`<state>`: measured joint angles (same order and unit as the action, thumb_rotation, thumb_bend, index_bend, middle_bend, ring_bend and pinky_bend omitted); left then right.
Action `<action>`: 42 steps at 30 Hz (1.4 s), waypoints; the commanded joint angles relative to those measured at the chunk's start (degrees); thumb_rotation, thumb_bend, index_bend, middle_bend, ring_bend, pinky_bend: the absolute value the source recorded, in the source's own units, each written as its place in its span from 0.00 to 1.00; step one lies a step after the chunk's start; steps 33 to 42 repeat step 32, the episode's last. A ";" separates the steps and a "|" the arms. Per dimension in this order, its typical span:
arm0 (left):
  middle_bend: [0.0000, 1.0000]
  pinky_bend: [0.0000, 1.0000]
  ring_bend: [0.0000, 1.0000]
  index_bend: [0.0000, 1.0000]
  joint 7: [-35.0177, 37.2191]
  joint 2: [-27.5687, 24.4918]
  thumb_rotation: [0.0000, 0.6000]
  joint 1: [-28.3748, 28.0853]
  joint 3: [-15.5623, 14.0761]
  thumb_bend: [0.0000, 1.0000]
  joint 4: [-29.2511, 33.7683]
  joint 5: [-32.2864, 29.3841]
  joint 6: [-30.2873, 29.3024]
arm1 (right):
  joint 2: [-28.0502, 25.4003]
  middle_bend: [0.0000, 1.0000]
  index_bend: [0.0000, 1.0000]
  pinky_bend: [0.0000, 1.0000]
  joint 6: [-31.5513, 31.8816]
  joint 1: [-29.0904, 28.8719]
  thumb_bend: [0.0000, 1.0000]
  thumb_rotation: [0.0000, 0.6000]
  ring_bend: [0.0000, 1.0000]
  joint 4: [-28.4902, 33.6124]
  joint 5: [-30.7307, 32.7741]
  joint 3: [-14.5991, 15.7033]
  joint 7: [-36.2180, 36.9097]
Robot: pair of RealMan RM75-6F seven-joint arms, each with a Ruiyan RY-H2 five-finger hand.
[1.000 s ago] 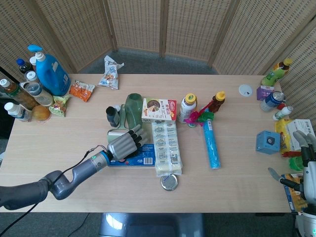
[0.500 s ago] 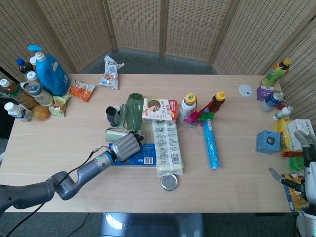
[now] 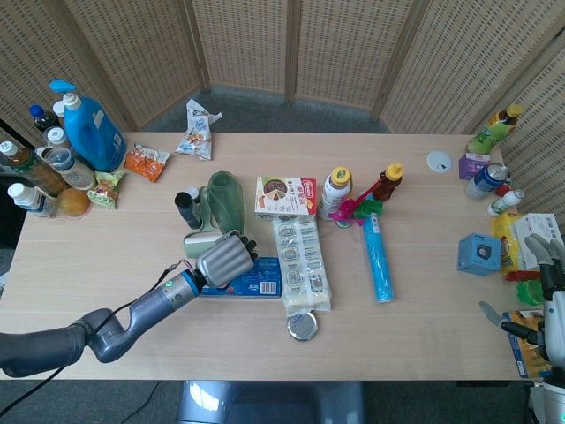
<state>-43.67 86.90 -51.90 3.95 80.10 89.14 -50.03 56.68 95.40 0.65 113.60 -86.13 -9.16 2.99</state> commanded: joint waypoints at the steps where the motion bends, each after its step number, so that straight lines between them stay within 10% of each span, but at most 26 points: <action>1: 0.52 0.69 0.50 0.64 -1.17 -3.57 1.00 0.28 1.19 0.00 4.85 0.11 -2.04 | -0.02 0.11 0.00 0.00 0.07 0.03 0.00 1.00 0.00 0.05 -0.07 0.02 0.00; 26: 0.51 0.69 0.50 0.63 -8.13 -26.97 1.00 2.70 9.11 0.00 33.38 -0.88 -9.95 | -0.19 0.11 0.00 0.00 0.73 0.46 0.00 1.00 0.00 0.95 -1.31 0.50 -0.41; 42: 0.50 0.69 0.50 0.62 -9.38 -29.31 1.00 2.55 10.14 0.00 36.18 -1.90 -9.67 | -0.19 0.11 0.00 0.00 0.81 0.51 0.00 1.00 0.00 1.11 -1.56 0.59 -0.49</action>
